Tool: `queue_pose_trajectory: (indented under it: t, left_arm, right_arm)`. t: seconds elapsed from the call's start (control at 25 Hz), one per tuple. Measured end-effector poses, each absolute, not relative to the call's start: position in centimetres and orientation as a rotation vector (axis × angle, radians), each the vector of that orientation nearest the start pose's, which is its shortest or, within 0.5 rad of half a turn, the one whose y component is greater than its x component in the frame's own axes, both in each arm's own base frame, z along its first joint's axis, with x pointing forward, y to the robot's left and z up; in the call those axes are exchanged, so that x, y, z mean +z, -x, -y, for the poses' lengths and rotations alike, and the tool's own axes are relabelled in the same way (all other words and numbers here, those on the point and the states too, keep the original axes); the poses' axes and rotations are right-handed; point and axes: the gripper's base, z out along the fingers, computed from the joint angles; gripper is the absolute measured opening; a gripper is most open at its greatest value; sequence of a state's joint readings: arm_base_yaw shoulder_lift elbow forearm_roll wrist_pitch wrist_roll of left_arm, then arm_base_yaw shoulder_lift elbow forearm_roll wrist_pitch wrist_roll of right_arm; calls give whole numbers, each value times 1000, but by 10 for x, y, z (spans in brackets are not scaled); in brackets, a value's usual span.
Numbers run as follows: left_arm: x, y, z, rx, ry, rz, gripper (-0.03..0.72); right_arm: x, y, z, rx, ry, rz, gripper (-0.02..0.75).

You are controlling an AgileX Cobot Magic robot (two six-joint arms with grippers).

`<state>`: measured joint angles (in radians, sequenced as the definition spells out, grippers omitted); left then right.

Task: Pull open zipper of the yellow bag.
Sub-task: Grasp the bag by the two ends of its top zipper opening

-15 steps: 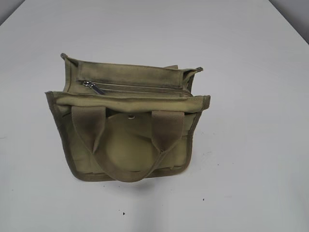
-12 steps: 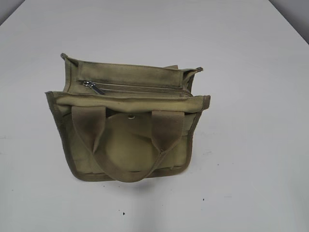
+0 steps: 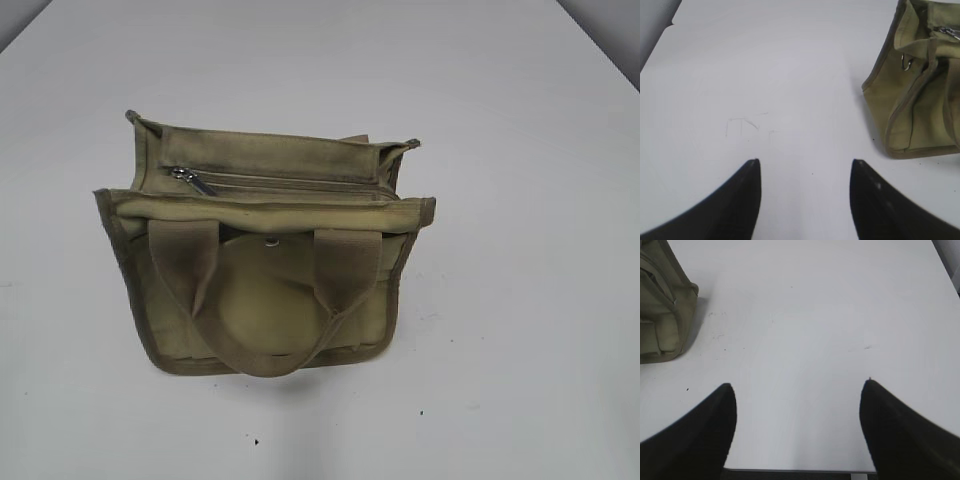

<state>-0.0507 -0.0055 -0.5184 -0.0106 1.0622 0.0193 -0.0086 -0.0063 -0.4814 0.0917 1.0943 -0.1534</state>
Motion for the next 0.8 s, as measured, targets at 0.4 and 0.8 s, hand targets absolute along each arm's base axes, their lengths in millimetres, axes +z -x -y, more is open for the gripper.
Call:
queue_pose_trajectory:
  t: [0.4, 0.8]
  left_arm:
    - [282, 8, 0, -33, -71, -2021, 435]
    - [289, 0, 4, -80, -72, -2024, 435]
  right_arm:
    - [270, 5, -7, 12, 156, -2081, 593]
    - [271, 5, -10, 46, 158, -2070, 593]
